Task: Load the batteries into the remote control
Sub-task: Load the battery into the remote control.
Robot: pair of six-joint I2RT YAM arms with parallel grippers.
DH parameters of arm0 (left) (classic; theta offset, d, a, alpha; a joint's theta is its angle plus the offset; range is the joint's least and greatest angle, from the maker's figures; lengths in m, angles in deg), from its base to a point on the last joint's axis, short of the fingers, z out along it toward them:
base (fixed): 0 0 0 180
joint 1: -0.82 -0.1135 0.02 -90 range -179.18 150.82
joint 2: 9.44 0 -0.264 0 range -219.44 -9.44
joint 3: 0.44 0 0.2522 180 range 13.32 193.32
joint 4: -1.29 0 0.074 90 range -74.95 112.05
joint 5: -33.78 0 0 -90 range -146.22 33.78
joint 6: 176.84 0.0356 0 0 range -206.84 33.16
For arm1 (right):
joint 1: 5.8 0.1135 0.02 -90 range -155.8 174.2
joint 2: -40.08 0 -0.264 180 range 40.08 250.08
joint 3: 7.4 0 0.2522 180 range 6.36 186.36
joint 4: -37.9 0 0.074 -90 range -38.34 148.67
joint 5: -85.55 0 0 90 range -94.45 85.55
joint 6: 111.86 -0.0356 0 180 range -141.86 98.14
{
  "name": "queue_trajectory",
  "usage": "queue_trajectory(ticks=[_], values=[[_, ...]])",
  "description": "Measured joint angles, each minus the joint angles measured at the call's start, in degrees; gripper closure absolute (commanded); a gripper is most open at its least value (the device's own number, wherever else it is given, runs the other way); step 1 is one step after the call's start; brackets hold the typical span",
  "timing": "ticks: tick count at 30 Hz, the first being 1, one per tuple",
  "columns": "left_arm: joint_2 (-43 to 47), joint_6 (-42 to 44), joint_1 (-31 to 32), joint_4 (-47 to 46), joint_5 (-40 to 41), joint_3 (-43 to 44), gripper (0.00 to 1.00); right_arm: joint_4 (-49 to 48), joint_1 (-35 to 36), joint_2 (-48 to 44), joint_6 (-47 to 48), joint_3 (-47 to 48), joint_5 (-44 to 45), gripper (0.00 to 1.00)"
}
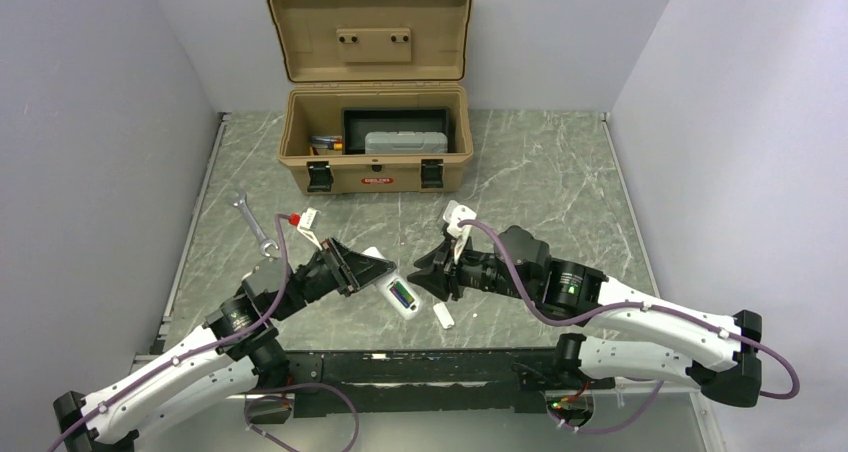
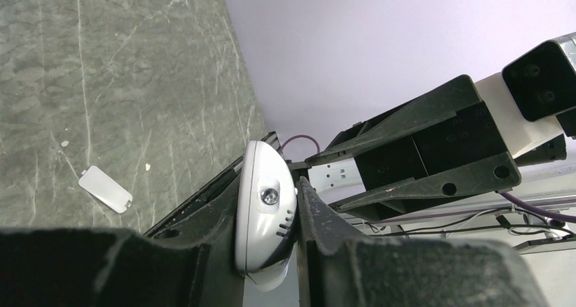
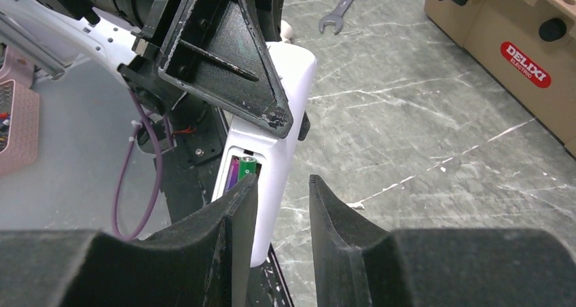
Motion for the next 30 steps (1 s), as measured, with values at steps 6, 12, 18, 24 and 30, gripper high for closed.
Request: queue_trajectory(ticks=[6,12,18,24,30], values=[[-0.13,0.02,0.00,-0.02,-1.18,0.00,1.00,-0.50,0.00,-0.68,1.27,-0.44,-0.24,0.64],[-2.34,0.04,0.00,-2.16,-5.73,0.00,1.00,-0.59,0.00,-4.50,8.46,-2.25,-3.93,0.65],[-4.85,0.55,0.00,-4.92,-12.59,0.00,1.00,0.46,0.00,-7.82,17.64,-2.27,-11.87,0.71],[-9.46,1.18,0.02,-8.72,-20.06,0.28,1.00,0.59,0.00,-8.55,22.60,-2.27,-20.76,0.75],[-13.18,1.99,0.02,-10.54,-24.70,2.21,1.00,0.55,0.00,-6.16,23.87,-2.27,-27.32,0.76]])
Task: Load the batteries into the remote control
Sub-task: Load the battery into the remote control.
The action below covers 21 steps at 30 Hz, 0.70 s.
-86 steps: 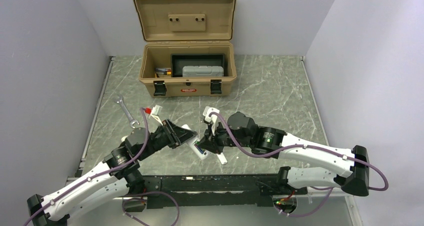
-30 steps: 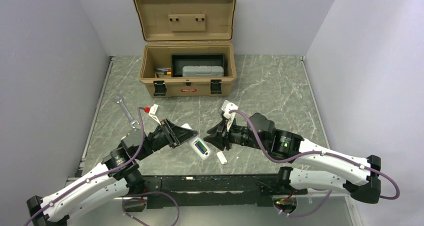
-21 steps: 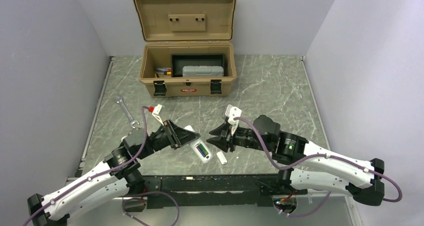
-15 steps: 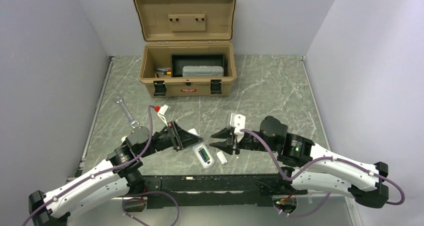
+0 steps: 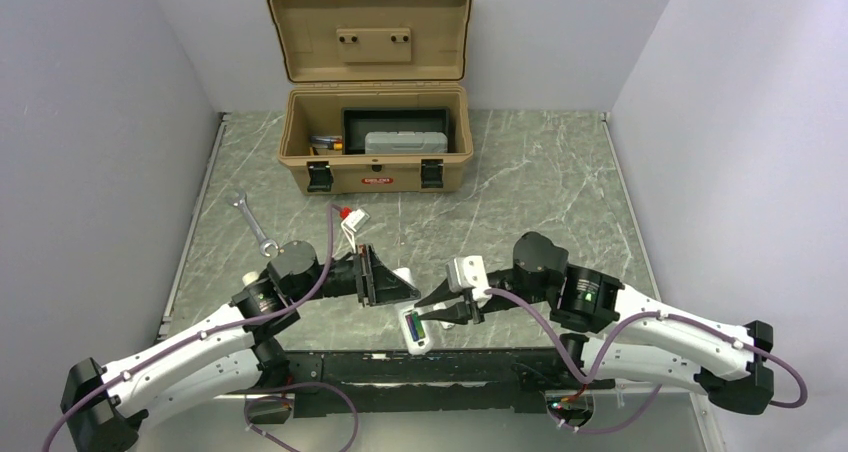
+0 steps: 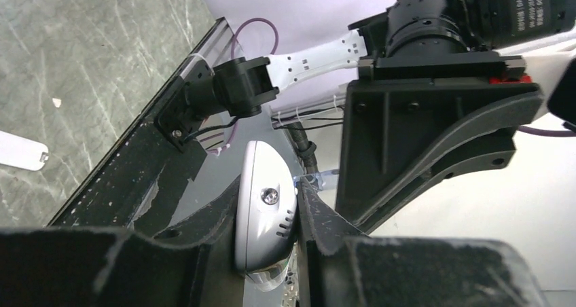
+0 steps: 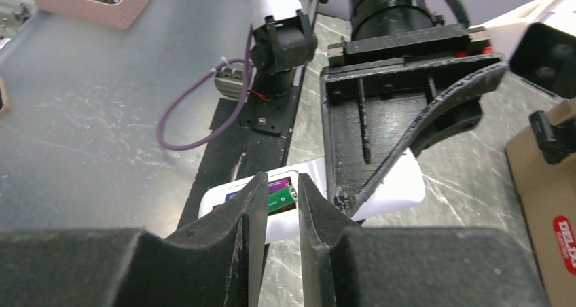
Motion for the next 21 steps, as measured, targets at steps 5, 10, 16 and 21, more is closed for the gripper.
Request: queue_trajectory(ticks=[5,10,16,21], values=[[-0.11,0.00,0.04,-1.51,-1.55,0.37,1.00,0.00,0.00,1.40,0.81,0.00,-2.97,0.70],[-0.35,-0.02,0.04,-2.45,-2.19,0.37,1.00,-0.09,0.00,1.49,1.25,-0.02,-4.24,0.66],[-0.35,0.00,0.04,-2.64,-2.45,0.37,1.00,-0.28,0.00,1.86,1.68,-0.02,-4.55,0.65],[-0.35,0.00,0.04,-2.64,-2.78,0.37,1.00,-0.42,0.00,2.73,2.12,-0.04,-4.66,0.66]])
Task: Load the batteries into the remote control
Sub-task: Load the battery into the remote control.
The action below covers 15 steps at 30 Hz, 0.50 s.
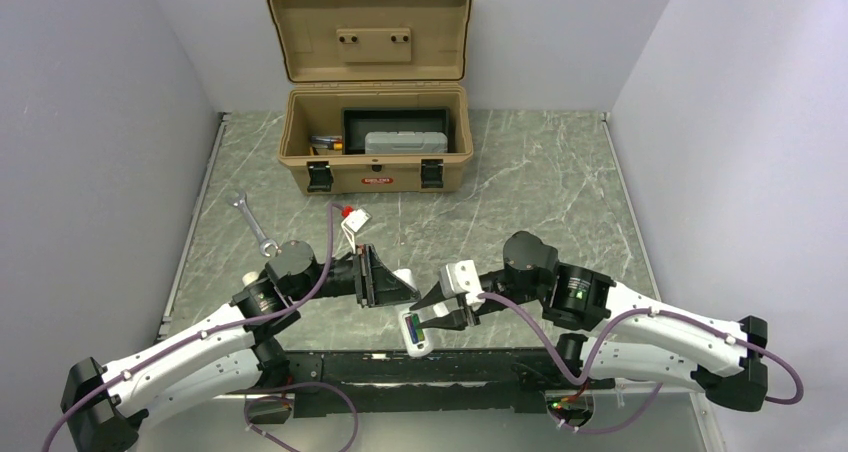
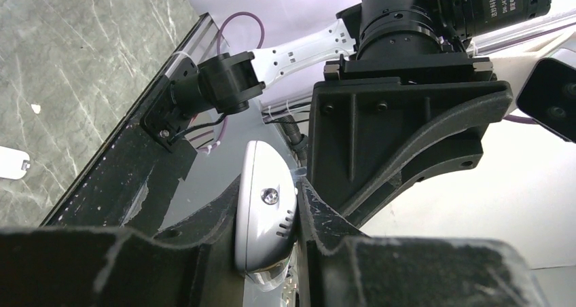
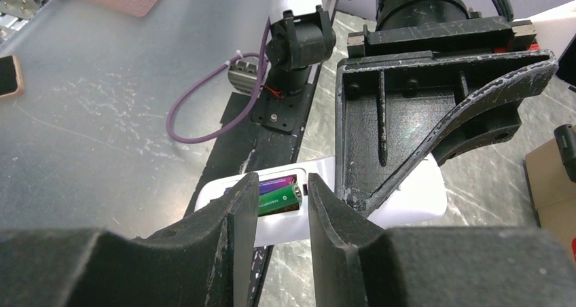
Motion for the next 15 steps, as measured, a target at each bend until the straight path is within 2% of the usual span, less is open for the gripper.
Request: queue_trajectory(ticks=[15], values=[[0.00,0.00,0.00,-0.02,-0.46,0.00,1.00,0.02,0.00,0.79,1.29,-0.26,0.00,0.74]])
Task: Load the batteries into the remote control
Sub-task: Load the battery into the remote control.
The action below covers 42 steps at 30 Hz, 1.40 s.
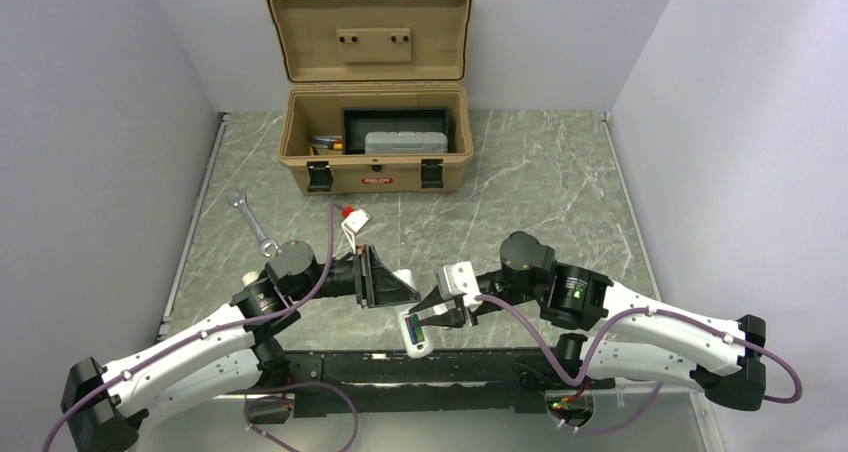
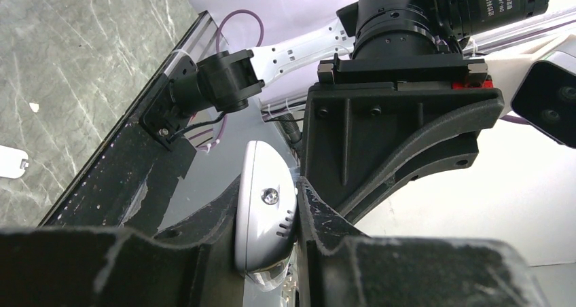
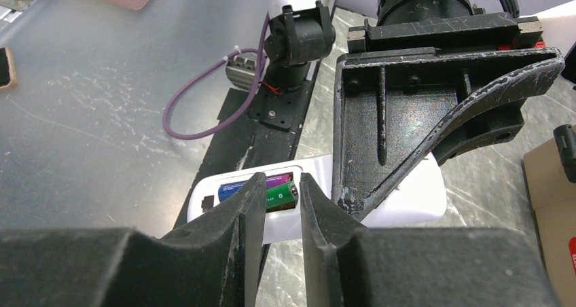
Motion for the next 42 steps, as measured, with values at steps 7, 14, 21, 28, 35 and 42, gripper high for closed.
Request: queue_trajectory(ticks=[7,14,21,28,35,42], values=[[-0.02,-0.02,0.00,0.00,0.02,0.00,1.00,0.02,0.00,0.00,0.20,-0.11,-0.02,0.77],[-0.68,-0.37,0.00,-1.25,-0.22,0.00,1.00,0.28,0.00,-0.15,0.33,-0.33,-0.26,0.81],[-1.40,-0.68,0.04,-2.49,-1.18,-0.02,1.00,0.46,-0.07,-0.46,0.63,-0.33,-1.27,0.83],[-1.73,-0.76,0.07,-2.58,-1.51,-0.02,1.00,0.94,-0.07,-0.46,1.31,-0.33,-1.79,0.84],[-1.84,-1.53,0.26,-2.54,-1.51,-0.07,1.00,1.31,-0.26,-0.48,1.40,-0.33,-2.45,0.85],[-1.18,-1.99,0.28,-2.71,-1.38,-0.72,1.00,1.51,-0.39,-0.83,1.25,-0.57,-2.54,0.86]])
